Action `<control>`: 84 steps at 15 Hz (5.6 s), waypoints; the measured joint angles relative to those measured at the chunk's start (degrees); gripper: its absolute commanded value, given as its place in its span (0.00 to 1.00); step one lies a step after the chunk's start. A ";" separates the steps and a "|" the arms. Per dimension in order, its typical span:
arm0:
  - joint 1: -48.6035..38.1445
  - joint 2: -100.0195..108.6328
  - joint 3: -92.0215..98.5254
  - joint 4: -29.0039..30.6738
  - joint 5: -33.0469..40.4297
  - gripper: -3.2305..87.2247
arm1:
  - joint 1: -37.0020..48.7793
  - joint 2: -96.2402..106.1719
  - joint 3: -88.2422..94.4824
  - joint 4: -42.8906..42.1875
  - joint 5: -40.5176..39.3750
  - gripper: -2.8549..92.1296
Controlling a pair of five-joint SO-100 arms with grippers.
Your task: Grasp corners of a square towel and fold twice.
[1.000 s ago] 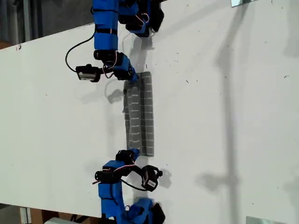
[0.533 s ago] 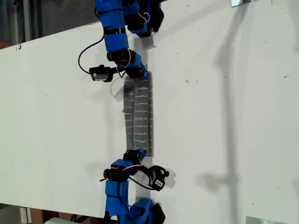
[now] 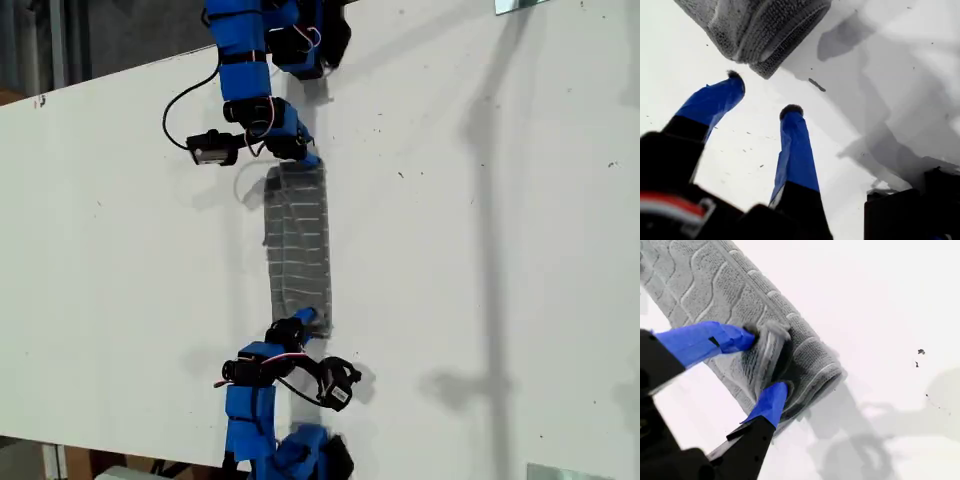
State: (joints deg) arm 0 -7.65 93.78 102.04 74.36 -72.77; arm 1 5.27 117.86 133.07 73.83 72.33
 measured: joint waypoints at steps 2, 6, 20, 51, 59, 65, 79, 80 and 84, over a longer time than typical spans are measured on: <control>0.09 -1.58 -6.42 3.96 0.62 0.30 | 0.18 2.72 0.00 1.76 -0.44 0.33; -2.90 -0.53 -13.71 12.83 1.67 0.30 | 1.32 3.25 0.00 1.67 -2.29 0.38; -0.35 12.83 2.46 6.06 -2.20 0.30 | 16.26 -29.27 -10.55 -9.58 -17.58 0.20; -9.49 5.36 26.98 -12.04 -7.47 0.30 | 4.48 -32.78 -55.55 25.22 -5.89 0.03; -4.13 71.72 57.30 3.16 -20.65 0.30 | 5.10 -47.64 -76.20 25.14 -13.71 0.03; -4.13 92.72 64.60 7.03 -20.65 0.30 | 4.22 -47.72 -76.29 12.04 -23.12 0.03; -2.02 98.35 73.83 2.64 -20.48 0.30 | 10.11 -4.13 -52.82 3.52 -26.98 0.43; -2.11 100.72 74.62 2.55 -20.21 0.30 | 9.14 1.93 -41.66 0.18 -24.26 0.43; -3.43 102.57 74.71 2.64 -18.63 0.30 | 3.25 31.03 6.68 -11.43 -7.21 0.41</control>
State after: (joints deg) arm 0 -11.07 196.35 176.75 76.99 -91.41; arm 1 8.53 148.89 139.75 62.40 65.13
